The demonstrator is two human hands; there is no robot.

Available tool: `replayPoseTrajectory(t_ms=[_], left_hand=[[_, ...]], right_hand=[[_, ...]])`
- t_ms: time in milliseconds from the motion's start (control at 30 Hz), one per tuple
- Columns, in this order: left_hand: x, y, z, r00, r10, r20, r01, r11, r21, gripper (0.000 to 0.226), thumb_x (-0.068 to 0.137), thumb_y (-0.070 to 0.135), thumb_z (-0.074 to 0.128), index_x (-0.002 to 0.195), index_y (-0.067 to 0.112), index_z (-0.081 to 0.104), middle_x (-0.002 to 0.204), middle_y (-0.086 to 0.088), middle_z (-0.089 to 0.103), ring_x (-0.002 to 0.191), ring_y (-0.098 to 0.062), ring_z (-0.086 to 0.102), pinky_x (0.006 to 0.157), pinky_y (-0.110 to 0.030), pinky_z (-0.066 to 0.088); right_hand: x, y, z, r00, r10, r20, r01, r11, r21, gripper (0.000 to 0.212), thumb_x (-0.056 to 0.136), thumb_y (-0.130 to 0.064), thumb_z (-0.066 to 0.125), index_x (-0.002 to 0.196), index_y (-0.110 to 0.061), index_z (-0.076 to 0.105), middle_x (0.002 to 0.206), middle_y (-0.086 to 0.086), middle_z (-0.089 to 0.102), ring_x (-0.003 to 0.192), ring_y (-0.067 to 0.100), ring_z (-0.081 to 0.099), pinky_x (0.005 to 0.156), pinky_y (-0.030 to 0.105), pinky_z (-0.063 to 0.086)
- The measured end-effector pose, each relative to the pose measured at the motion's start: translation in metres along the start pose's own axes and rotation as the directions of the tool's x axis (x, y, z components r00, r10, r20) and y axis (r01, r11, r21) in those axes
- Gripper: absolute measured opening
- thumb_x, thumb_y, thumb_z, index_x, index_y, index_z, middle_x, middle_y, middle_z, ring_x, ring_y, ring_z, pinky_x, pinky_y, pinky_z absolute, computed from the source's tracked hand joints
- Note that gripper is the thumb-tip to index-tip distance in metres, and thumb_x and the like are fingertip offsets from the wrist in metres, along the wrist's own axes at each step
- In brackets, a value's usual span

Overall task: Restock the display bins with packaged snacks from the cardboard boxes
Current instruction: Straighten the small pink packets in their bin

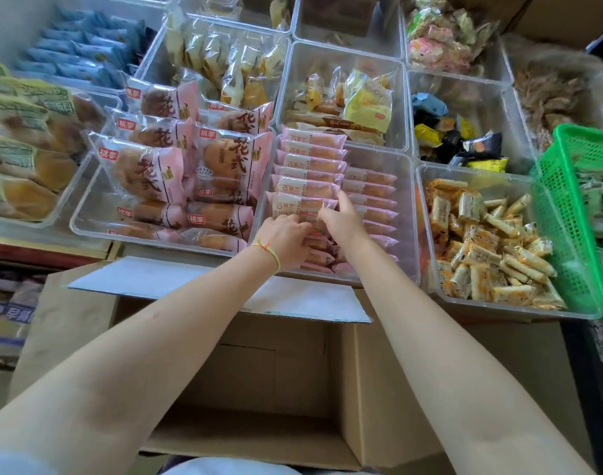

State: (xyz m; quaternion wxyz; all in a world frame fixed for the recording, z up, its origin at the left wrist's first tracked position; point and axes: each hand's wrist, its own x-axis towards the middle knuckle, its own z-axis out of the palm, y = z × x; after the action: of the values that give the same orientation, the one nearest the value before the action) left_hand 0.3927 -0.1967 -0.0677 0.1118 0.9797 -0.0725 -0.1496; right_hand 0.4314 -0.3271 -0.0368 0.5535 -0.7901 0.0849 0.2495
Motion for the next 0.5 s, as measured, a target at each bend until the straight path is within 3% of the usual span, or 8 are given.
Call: replayPoseTrajectory(t_ms=[100,200,267,500], left_hand=[[-0.001,-0.001,-0.003,1.0,-0.002,0.003,0.002,1.0,0.011,0.044,0.092,0.032,0.048,0.136,0.032,0.055,0.124,-0.004,0.058,0.119,-0.027,0.051,0.091,-0.038,0.039],[-0.003,0.0,-0.014,0.996,-0.029,-0.088,0.026,0.999,-0.031,0.031,0.095,0.029,0.047,0.116,0.018,0.066,0.114,-0.007,0.06,0.112,-0.029,0.054,0.085,-0.038,0.045],[-0.003,0.0,-0.017,0.988,-0.05,-0.143,0.043,0.998,-0.053,0.028,0.096,0.028,0.046,0.107,0.013,0.066,0.109,-0.008,0.061,0.107,-0.03,0.055,0.081,-0.039,0.047],[0.003,-0.005,-0.02,0.996,-0.042,-0.08,0.036,0.997,-0.07,0.031,0.095,0.029,0.048,0.123,0.02,0.06,0.123,-0.006,0.056,0.12,-0.026,0.049,0.092,-0.039,0.043]], right_hand=[[0.0,0.004,-0.005,1.0,-0.007,0.011,0.008,0.997,-0.075,0.063,0.091,-0.014,0.053,0.149,-0.029,0.037,0.128,-0.001,0.057,0.118,0.021,0.053,0.099,0.039,0.049],[0.001,0.005,-0.01,0.987,-0.078,-0.14,0.068,0.995,-0.074,0.043,0.091,-0.013,0.061,0.131,-0.017,0.047,0.11,-0.004,0.06,0.096,0.01,0.057,0.074,0.022,0.048],[0.001,0.009,-0.01,0.963,-0.107,-0.247,0.081,0.991,-0.111,0.031,0.09,-0.014,0.064,0.119,-0.015,0.051,0.101,-0.004,0.061,0.086,0.008,0.056,0.063,0.017,0.042],[0.01,0.019,-0.014,0.944,-0.171,-0.281,0.105,0.966,-0.235,0.003,0.097,-0.016,0.059,0.095,-0.016,0.057,0.092,-0.002,0.062,0.081,0.015,0.055,0.064,0.024,0.042]])
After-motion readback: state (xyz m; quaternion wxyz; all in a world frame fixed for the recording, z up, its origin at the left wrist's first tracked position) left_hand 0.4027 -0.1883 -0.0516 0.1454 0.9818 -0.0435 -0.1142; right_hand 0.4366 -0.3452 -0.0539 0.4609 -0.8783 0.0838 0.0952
